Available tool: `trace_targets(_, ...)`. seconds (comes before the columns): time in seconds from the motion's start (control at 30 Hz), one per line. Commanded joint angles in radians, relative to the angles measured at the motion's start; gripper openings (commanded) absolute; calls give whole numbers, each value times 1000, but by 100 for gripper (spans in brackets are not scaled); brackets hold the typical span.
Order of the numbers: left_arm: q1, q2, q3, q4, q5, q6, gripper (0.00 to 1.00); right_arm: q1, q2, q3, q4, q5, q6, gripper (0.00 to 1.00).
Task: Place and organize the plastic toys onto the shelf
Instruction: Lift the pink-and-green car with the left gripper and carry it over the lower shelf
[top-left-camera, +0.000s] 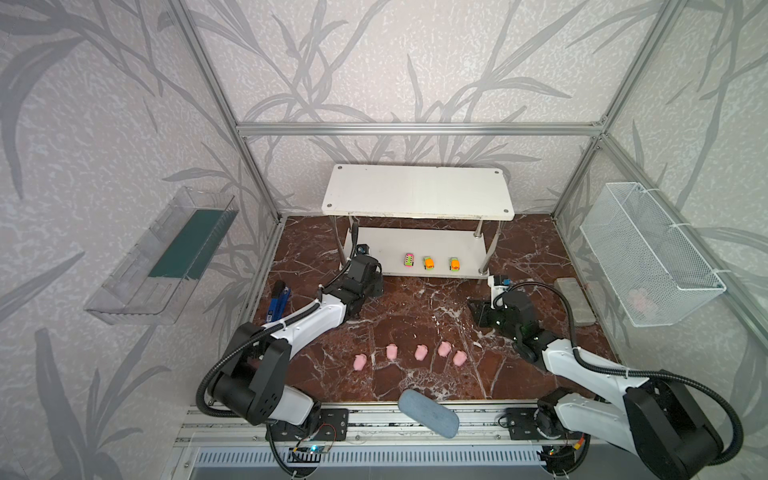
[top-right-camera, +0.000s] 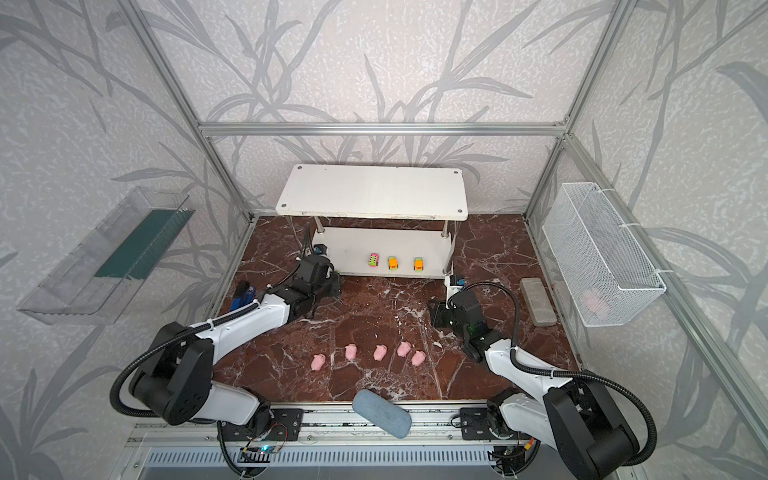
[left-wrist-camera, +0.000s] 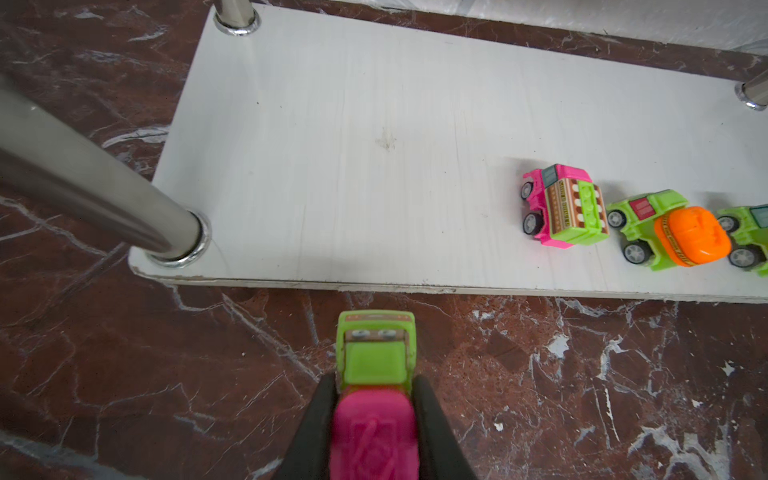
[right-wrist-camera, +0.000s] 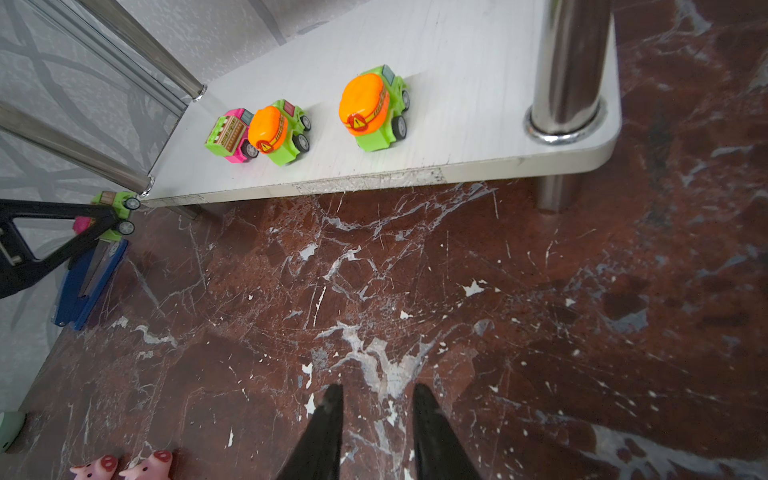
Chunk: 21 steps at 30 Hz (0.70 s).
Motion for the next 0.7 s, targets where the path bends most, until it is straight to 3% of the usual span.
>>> trace_targets(0.0,7,34,46,46,11,22,23,-6,11,0,26,-7,-1,30)
trace_targets(0.67,15,161,110,118,-40,38,25,-7,55,0,57,-15,0,30)
